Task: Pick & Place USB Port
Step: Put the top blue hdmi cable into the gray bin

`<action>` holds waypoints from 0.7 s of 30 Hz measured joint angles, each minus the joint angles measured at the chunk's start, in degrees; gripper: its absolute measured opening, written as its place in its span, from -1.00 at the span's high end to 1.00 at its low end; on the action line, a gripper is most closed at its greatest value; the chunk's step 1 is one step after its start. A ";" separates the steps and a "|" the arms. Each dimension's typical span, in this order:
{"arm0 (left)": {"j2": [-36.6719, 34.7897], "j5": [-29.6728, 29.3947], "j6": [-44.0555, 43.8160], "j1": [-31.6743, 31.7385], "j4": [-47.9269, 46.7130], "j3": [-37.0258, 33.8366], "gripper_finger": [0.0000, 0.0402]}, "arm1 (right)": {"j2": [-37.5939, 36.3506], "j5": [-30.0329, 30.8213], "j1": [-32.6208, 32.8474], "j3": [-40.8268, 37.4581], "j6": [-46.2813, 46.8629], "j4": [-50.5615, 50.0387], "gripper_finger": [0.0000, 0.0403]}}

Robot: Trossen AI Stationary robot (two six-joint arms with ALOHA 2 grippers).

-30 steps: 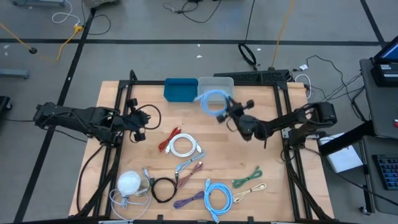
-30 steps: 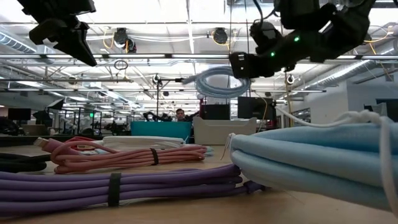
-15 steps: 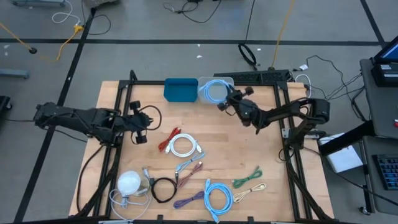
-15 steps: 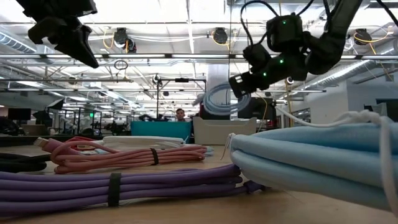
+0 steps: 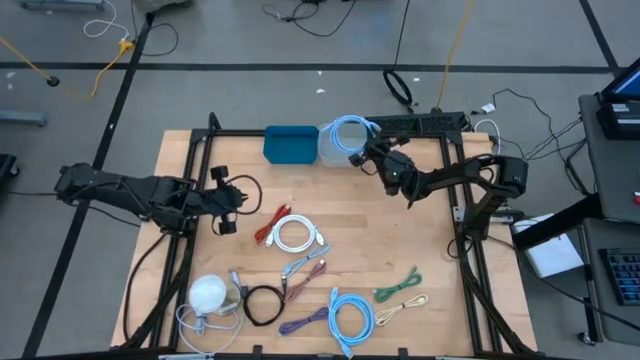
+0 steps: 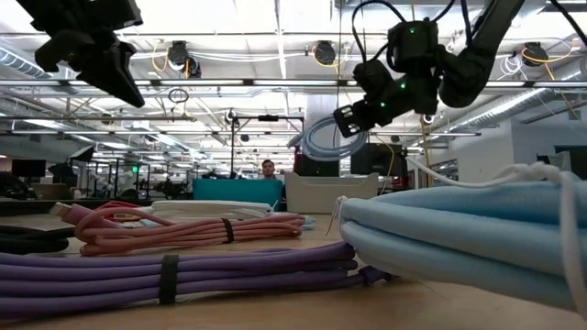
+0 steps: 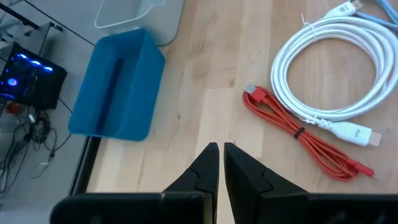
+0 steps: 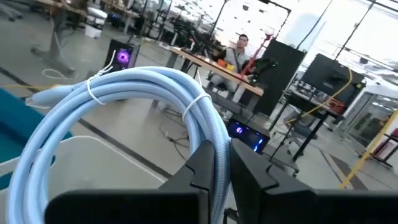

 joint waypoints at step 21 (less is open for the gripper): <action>0.02 -0.35 -0.16 -2.50 -0.10 0.00 0.85 | 11.89 -0.38 -0.75 3.82 -8.29 7.32 0.89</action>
